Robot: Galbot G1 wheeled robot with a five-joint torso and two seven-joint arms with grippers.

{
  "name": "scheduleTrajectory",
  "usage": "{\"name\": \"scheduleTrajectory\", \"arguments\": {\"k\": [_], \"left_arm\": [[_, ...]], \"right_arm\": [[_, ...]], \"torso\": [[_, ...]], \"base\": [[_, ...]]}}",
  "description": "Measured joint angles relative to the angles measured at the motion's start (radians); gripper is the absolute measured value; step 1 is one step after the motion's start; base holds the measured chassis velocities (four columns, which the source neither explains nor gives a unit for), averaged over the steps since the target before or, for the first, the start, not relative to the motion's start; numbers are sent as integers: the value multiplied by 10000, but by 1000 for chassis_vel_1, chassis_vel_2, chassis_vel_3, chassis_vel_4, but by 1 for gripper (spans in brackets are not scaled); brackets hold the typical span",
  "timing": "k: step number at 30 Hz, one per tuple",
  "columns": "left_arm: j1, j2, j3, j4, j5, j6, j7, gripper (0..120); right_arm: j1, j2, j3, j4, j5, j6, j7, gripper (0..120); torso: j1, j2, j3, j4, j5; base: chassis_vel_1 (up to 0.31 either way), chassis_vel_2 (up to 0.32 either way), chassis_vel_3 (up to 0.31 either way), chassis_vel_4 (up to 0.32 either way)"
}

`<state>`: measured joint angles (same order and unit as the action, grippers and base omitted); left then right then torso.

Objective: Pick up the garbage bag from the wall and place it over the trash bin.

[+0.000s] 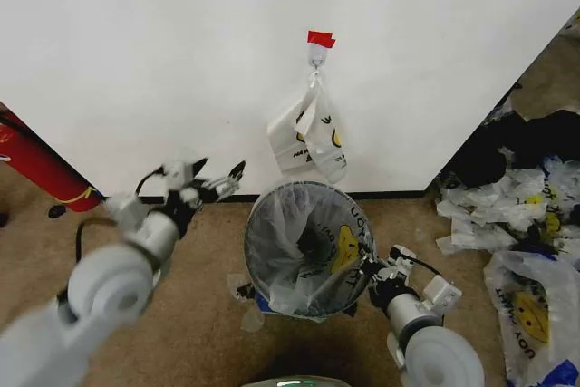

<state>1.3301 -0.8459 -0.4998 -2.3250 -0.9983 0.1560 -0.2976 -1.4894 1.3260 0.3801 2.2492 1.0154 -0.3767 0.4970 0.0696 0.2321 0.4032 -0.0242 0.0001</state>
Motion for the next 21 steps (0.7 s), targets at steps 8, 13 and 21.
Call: {"name": "scheduleTrajectory", "arguments": {"k": [8,13,21], "left_arm": [[2697,-2023,-2574,-386,606,-543,623,100],[3312,-3396,-3180,-293,1051,-566,900,100],[3089,-3814,-3077,-374,1184,-460,932,100]], "right_arm": [[748,-367,72,-781,535,-830,89,0],[1125,-484,-328,-1150,512,-939,116,0],[1257,-531,-420,-1401,190,-947,-110,13]], "torso": [[1,0,0,-1,0],[1,-1,0,1,1],[1,-2,1,-5,-1]], "base": [[0,0,0,0],[0,0,0,0],[0,0,0,0]]}}
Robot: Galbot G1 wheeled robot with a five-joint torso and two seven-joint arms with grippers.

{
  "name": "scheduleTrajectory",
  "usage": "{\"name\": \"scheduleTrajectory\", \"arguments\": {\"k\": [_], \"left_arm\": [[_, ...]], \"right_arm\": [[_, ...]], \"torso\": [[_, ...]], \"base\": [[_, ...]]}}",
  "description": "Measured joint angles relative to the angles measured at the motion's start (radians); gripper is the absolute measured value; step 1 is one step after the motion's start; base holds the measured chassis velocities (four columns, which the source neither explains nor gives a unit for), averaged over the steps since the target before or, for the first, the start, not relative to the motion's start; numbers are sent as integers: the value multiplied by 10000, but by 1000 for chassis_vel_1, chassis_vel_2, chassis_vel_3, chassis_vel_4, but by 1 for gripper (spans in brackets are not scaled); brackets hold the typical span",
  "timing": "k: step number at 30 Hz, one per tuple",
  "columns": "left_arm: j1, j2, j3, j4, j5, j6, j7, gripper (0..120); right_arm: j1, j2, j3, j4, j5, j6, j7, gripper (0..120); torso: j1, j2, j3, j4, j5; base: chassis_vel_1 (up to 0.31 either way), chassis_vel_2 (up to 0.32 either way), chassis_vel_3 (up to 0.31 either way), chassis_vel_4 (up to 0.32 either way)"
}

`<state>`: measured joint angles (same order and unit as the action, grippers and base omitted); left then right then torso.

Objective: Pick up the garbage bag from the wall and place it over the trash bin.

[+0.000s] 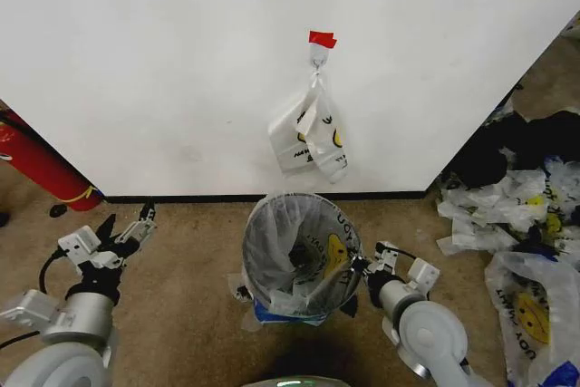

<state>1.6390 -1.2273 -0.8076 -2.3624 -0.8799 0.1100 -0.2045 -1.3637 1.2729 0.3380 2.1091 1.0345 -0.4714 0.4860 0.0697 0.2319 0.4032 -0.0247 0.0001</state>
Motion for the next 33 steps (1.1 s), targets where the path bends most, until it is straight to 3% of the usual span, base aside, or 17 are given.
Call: {"name": "scheduleTrajectory", "arguments": {"k": [5,7,13,17,22,26,29,31,33], "left_arm": [[-162,-408,-93,72,-189,179,-54,100],[-111,-428,-85,42,-189,179,-47,100],[24,-512,79,-123,-22,190,-8,100],[38,-610,210,-67,190,168,40,100],[41,-699,276,-26,250,128,55,100],[160,-658,451,-17,563,-84,178,100],[443,-741,1092,-91,1582,-722,480,100],[493,-760,1251,-105,1817,-858,544,100],[769,-777,2070,-120,3037,-1580,855,100]], "right_arm": [[-92,192,-10,-65,-546,60,-637,34],[-121,202,-13,-65,-609,90,-730,38],[-374,133,1,35,-1340,426,-1445,65],[-541,95,105,157,-1534,508,-1692,76],[-879,93,277,187,-2204,1159,-2501,93],[-1298,222,500,261,-3906,2686,-3593,100],[-1928,508,925,619,-5591,4195,-3776,100],[-2013,543,986,656,-5814,4402,-3778,100],[-2435,738,1394,824,-7116,5665,-3777,100]], "torso": [[1,0,0,1,-2],[1,0,0,2,-2],[1,0,0,2,0],[1,0,0,2,0],[2,0,1,3,0],[1,0,1,3,1],[1,0,1,3,1],[1,0,0,3,1],[1,0,1,1,-1]], "base": [[0,0,0,0],[0,0,0,0],[0,0,0,0],[0,0,0,0],[0,0,0,0],[0,0,0,0],[0,0,0,0],[0,0,0,0],[0,0,0,0]]}}
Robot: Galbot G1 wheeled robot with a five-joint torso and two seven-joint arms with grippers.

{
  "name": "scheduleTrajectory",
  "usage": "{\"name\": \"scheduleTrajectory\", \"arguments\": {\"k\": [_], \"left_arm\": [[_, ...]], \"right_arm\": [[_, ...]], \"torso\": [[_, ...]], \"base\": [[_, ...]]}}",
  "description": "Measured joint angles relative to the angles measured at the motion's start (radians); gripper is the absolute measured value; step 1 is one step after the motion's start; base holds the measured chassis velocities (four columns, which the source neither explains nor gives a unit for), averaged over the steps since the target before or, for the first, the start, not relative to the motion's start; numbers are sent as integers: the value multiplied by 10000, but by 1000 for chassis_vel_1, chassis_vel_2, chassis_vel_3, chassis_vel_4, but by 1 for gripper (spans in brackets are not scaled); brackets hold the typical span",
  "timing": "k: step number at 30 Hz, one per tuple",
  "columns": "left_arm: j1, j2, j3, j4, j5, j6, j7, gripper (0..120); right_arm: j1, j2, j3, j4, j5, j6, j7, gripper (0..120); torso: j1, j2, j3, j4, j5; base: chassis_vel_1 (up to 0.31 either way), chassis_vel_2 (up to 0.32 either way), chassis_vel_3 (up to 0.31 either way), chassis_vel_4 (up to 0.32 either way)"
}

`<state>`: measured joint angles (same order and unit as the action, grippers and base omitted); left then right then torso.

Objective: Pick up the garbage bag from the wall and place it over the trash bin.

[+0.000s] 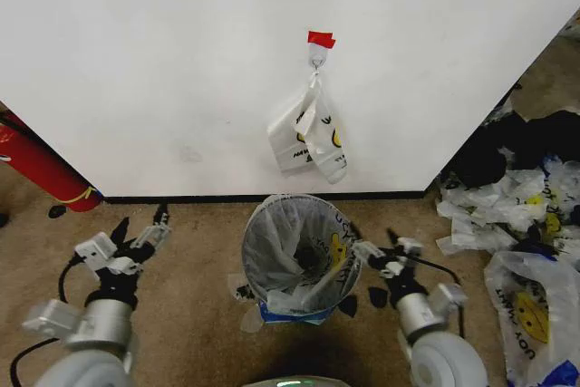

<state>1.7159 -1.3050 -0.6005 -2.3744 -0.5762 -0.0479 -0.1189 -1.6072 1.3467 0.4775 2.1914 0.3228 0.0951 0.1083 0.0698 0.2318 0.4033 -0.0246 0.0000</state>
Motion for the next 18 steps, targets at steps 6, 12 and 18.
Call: {"name": "scheduleTrajectory", "arguments": {"k": [6,12,18], "left_arm": [[130,124,1049,397,2292,-1706,1,100],[356,-207,1185,508,4175,-2819,-273,100],[766,-485,1066,511,4610,-3467,-252,100]], "right_arm": [[-707,460,877,269,-1767,1951,-387,100],[-1438,804,1200,563,-1853,2960,-1036,100],[-1711,987,1113,543,-1556,3189,-1289,100]], "torso": [[0,0,-1,-1,2],[0,0,-1,1,1],[-1,0,-1,1,1]], "base": [[0,0,0,0],[0,0,0,0],[0,0,0,0]]}}
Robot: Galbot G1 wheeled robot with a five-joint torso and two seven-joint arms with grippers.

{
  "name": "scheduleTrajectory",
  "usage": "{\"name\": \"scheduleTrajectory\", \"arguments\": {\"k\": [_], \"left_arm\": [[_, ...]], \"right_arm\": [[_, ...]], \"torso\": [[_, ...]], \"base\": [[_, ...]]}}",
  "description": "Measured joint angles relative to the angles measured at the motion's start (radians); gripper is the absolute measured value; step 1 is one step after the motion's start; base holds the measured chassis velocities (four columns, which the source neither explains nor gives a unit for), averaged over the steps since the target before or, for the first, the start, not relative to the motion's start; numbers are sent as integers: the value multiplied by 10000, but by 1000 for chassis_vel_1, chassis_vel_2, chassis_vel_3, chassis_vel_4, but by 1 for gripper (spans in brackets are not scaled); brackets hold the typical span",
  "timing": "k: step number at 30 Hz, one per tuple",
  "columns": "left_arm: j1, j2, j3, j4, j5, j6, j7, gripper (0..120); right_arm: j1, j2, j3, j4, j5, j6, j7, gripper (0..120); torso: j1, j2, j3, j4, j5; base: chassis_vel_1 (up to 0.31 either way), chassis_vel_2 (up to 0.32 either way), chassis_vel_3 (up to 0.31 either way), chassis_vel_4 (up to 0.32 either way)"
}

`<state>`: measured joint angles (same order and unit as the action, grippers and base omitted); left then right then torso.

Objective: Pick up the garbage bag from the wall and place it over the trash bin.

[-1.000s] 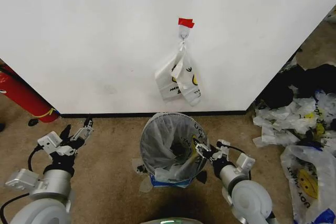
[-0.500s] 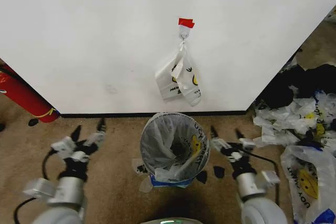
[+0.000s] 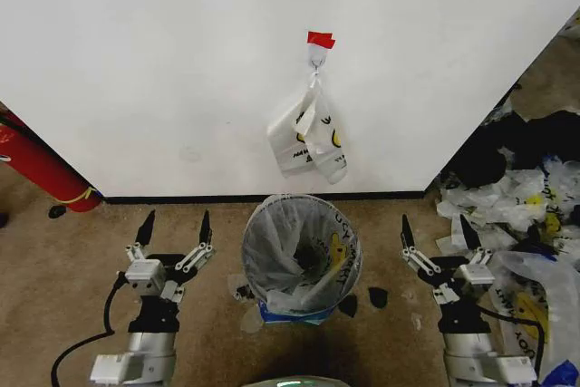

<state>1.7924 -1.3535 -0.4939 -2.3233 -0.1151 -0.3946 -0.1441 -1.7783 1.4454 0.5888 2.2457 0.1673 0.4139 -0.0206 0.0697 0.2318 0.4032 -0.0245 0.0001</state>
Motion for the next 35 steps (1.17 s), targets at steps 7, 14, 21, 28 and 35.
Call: {"name": "scheduleTrajectory", "arguments": {"k": [7,14,21,28,35], "left_arm": [[106,-51,-15,64,10,-101,-38,100],[100,-50,-29,71,-41,-82,-46,100],[94,-46,-33,74,-69,-54,-53,100],[90,-42,-38,78,-82,-40,-58,100],[88,-39,-41,80,-91,-31,-58,100]], "right_arm": [[0,46,-109,-49,9,-3,104,100],[20,41,-121,-66,42,-50,142,100],[29,37,-126,-71,54,-75,156,100],[33,33,-130,-77,60,-88,164,100],[37,29,-131,-80,66,-92,171,100]], "torso": [[0,0,1,0,0],[0,0,1,0,0],[1,0,1,0,0],[1,0,1,0,-1],[1,0,1,0,-1]], "base": [[0,0,0,0],[0,0,0,0],[0,0,0,0],[0,0,0,0],[0,0,0,0]]}}
